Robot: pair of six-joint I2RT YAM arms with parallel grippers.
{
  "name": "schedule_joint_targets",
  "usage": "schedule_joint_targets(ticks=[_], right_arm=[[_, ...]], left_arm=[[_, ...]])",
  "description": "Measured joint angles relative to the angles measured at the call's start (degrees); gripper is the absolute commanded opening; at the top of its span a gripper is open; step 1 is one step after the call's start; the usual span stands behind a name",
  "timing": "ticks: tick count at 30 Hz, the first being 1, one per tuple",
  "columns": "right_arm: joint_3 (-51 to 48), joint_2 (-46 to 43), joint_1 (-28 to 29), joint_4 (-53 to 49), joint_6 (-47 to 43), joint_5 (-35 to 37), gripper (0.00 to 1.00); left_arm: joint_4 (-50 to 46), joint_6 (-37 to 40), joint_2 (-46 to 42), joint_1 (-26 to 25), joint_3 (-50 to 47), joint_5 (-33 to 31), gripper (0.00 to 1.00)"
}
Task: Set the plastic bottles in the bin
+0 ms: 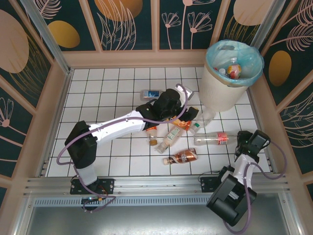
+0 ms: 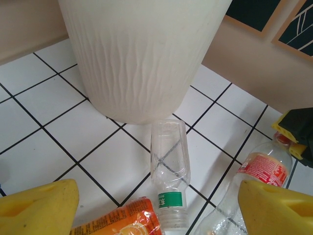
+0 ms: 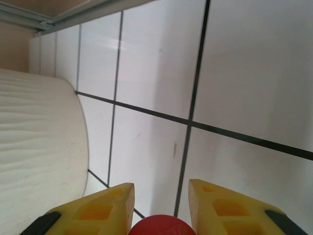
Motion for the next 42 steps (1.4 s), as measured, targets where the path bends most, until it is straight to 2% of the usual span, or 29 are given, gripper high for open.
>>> schedule_joint_targets(ticks=[6, 14, 25, 33, 42], right_arm=[[0.1, -5.6, 1.7, -3.3, -1.1, 0.3, 0.12], [6.4, -8.5, 7.4, -10.4, -3.9, 5.6, 0.12], [19.5, -8.2, 19.3, -16.6, -6.7, 13.7, 0.1], [28.1, -8.3, 23.7, -22.7, -10.2, 13.9, 0.1], [36.5, -8.4, 27.5, -28.2, -14.3, 11.2, 0.1]], left_arm=[[0.0, 0.6, -0.2, 0.0, -0.2, -0.1, 0.85], [0.7, 1.5, -4.8, 0.0, -2.8, -0.2, 0.85], [3.0, 1.5, -11.4, 0.0, -6.4, -1.0, 0.85], [3.3, 1.1, -15.5, 0.0, -8.3, -2.6, 0.84], [5.2, -0.2, -20.4, 0.0, -10.1, -8.1, 0.85]])
